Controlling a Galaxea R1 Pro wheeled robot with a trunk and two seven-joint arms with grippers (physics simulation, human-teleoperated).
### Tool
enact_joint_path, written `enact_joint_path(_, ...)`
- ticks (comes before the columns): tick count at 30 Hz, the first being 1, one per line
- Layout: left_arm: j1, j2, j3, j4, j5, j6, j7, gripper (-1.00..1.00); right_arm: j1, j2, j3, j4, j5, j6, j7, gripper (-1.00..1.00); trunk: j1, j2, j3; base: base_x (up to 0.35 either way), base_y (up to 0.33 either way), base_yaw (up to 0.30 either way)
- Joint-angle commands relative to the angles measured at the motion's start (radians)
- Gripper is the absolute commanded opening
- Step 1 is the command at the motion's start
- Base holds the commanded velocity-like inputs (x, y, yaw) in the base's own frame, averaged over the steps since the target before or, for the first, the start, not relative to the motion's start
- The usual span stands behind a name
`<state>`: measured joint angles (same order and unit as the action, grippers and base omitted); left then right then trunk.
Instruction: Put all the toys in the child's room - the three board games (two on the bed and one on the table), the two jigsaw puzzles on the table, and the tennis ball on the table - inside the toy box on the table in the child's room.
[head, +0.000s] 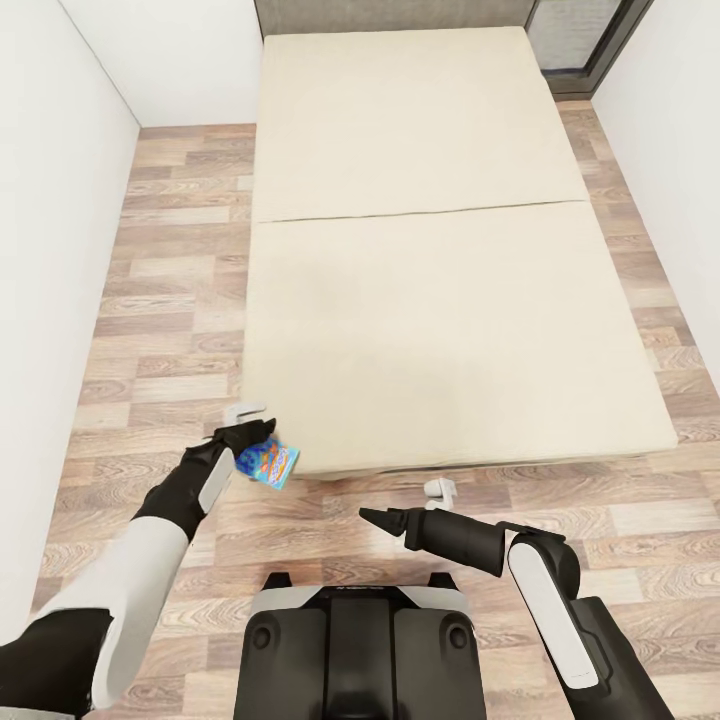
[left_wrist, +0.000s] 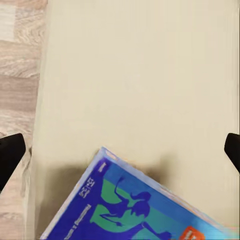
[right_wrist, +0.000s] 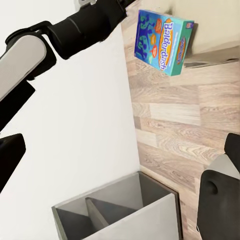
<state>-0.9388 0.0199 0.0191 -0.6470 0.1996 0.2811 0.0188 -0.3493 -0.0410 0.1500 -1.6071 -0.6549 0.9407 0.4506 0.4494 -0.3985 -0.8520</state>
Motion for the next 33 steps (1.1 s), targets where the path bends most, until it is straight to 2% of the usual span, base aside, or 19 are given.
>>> enact_joint_path(1,0.0,0.0,0.005,-0.008,0.011,0.007,0.002,1.0,0.0,0.0,0.0,0.0,0.004,0.003,0.005,1.0,0.001,-0.001,-0.001,0.0,0.0,0.0)
enact_joint_path(13,0.001,0.002,0.049,-0.046,0.011,0.012,0.008,1.0,0.0,0.0,0.0,0.0,0.004,0.003,0.005,1.0,0.001,-0.001,-0.001,0.0,0.0,0.0)
enact_joint_path(18,0.001,0.012,0.124,-0.09,0.011,0.038,0.005,1.0,0.0,0.0,0.0,0.0,0.004,0.003,0.005,1.0,0.001,-0.001,-0.001,0.0,0.0,0.0)
enact_joint_path(20,0.001,0.021,0.169,-0.116,0.011,0.087,0.003,1.0,0.0,0.0,0.0,0.0,0.004,0.003,0.005,1.0,0.001,-0.001,-0.001,0.0,0.0,0.0)
enact_joint_path(21,0.002,0.032,0.201,-0.133,0.011,0.132,0.001,1.0,0.0,0.0,0.0,0.0,0.004,0.003,0.005,1.0,0.001,-0.001,-0.001,0.0,0.0,0.0)
enact_joint_path(23,0.003,0.049,0.235,-0.149,0.011,0.177,-0.008,1.0,0.0,0.0,0.0,0.0,0.004,0.003,0.005,1.0,0.001,-0.001,-0.001,0.0,0.0,0.0)
enact_joint_path(24,0.003,0.069,0.27,-0.162,0.012,0.218,-0.031,1.0,0.0,0.0,0.0,0.0,0.004,0.003,0.005,1.0,0.001,-0.001,-0.001,0.0,0.0,0.0)
enact_joint_path(25,0.004,0.081,0.287,-0.167,0.013,0.238,-0.049,1.0,0.0,0.0,0.0,0.0,0.004,0.002,0.005,1.0,0.001,-0.001,-0.001,0.0,0.0,0.0)
enact_joint_path(26,0.004,0.107,0.32,-0.174,0.017,0.279,-0.1,1.0,0.0,0.0,0.0,0.0,0.005,0.002,0.005,1.0,0.001,-0.001,-0.001,0.0,0.0,0.0)
enact_joint_path(28,0.005,0.134,0.351,-0.178,0.021,0.33,-0.167,1.0,0.0,0.0,0.0,0.0,0.005,0.002,0.005,1.0,0.001,-0.001,-0.001,0.0,0.0,0.0)
enact_joint_path(29,0.007,0.167,0.378,-0.181,0.023,0.393,-0.248,1.0,0.0,0.0,-0.001,0.001,0.006,0.001,0.005,1.0,0.001,-0.001,-0.001,0.0,0.0,0.0)
enact_joint_path(30,0.008,0.185,0.391,-0.182,0.024,0.426,-0.291,1.0,0.0,0.0,-0.002,0.001,0.006,0.001,0.005,1.0,0.001,-0.001,-0.001,0.0,0.0,0.0)
enact_joint_path(31,0.01,0.225,0.414,-0.183,0.025,0.49,-0.382,1.0,0.0,-0.001,-0.004,0.001,0.006,0.002,0.005,1.0,0.001,-0.001,-0.001,0.0,0.0,0.0)
enact_joint_path(32,0.012,0.245,0.423,-0.184,0.024,0.519,-0.429,1.0,0.0,-0.001,-0.005,0.001,0.006,0.002,0.005,1.0,0.001,-0.001,-0.001,0.0,0.0,0.0)
enact_joint_path(33,0.016,0.284,0.438,-0.184,0.024,0.566,-0.525,1.0,0.0,-0.001,-0.007,0.001,0.006,0.002,0.005,1.0,0.001,-0.001,-0.001,0.0,0.0,0.0)
